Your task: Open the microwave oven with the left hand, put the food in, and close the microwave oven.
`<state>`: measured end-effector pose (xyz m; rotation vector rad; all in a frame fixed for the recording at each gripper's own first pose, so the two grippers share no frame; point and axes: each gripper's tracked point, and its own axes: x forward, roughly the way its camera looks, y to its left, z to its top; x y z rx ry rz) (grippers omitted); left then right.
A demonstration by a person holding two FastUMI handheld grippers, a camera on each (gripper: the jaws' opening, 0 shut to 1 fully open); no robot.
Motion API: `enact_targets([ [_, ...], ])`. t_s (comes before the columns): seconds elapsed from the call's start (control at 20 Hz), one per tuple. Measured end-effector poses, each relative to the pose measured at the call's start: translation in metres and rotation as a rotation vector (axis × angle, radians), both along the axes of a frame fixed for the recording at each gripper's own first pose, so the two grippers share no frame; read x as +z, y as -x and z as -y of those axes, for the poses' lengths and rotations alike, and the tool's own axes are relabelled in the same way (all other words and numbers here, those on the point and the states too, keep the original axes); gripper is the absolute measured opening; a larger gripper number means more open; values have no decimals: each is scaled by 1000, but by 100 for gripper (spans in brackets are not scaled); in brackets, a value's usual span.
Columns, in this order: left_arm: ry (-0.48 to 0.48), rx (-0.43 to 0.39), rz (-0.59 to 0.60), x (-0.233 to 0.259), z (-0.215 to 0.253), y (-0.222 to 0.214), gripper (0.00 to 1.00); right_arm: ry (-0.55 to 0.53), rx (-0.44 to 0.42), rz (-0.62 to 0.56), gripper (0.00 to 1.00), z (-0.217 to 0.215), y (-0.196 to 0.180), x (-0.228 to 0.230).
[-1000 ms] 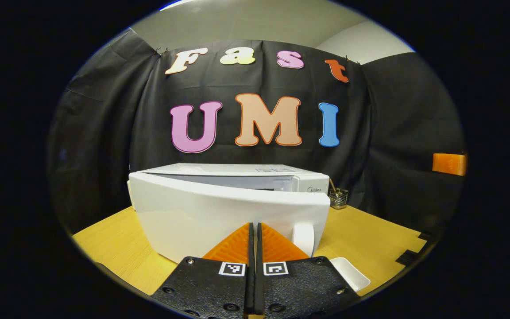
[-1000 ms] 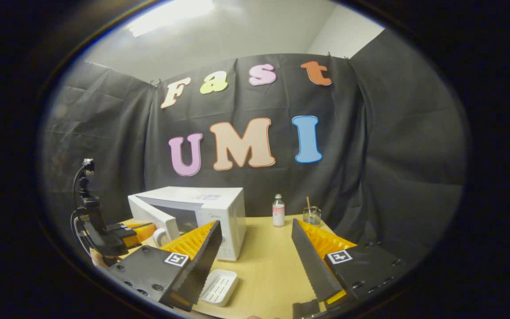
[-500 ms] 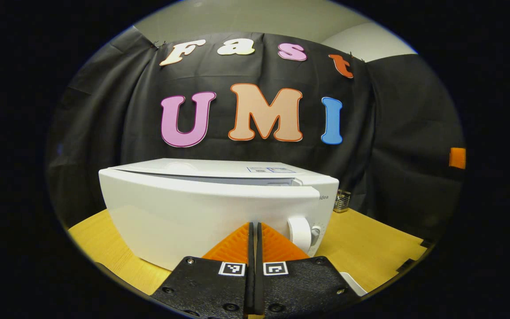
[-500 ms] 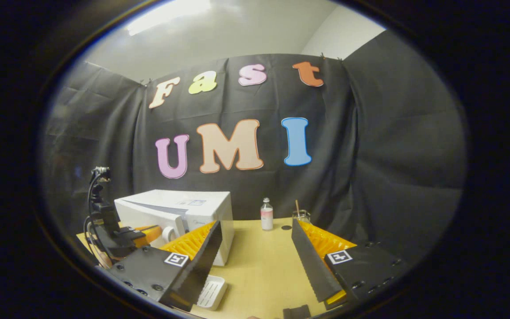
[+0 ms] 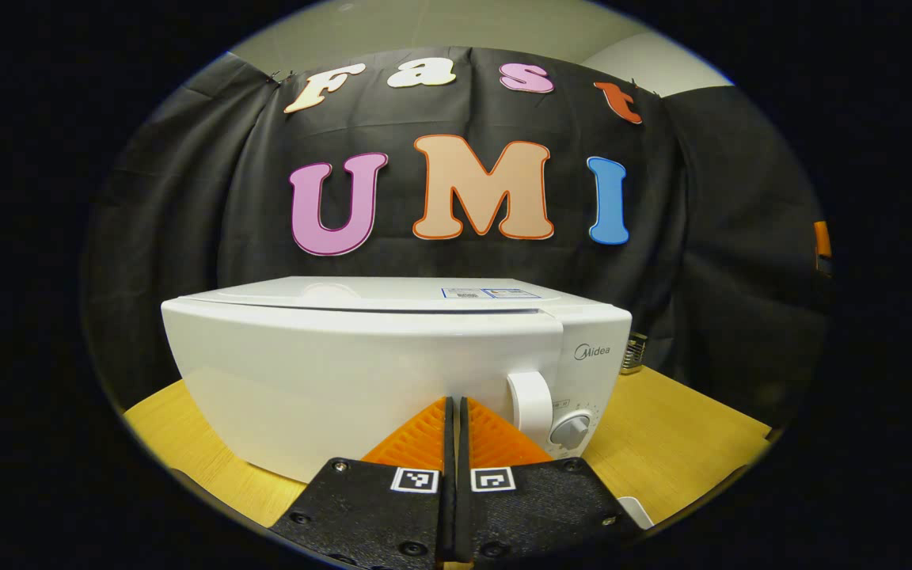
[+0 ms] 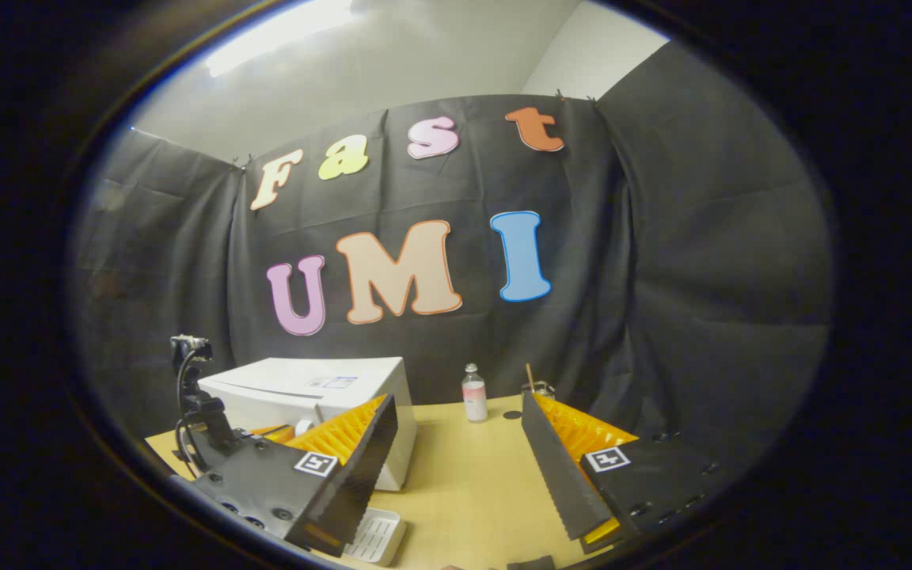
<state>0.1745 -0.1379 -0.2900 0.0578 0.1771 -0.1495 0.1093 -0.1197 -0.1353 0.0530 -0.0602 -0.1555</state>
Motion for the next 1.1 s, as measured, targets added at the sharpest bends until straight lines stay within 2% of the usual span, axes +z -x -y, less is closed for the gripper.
enact_targets([
  [0.15,10,-8,-8,-2,4,-1,1,-3,-9,-8,96,4,-4,0],
  [0.3,37,-19,-64,-15,10,1,1,-5,-7,-20,97,3,-8,-4],
  [0.5,43,-13,-28,-10,11,-12,1,17,0,-40,96,-3,-16,-9],
  [0.55,43,-10,-60,-16,12,-7,1,20,6,-43,96,-6,-18,-10],
  [0.6,34,-14,-22,-9,12,-7,1,23,13,-46,97,-10,-20,-10],
  [0.85,37,-15,-40,-10,14,-11,1,27,54,-66,97,-31,-23,-13],
  [0.95,8,1,-41,-2,9,-5,1,37,62,-75,97,-35,-21,-16],
  [1.1,15,-17,25,33,4,15,1,37,86,-91,97,-47,-16,-19],
])
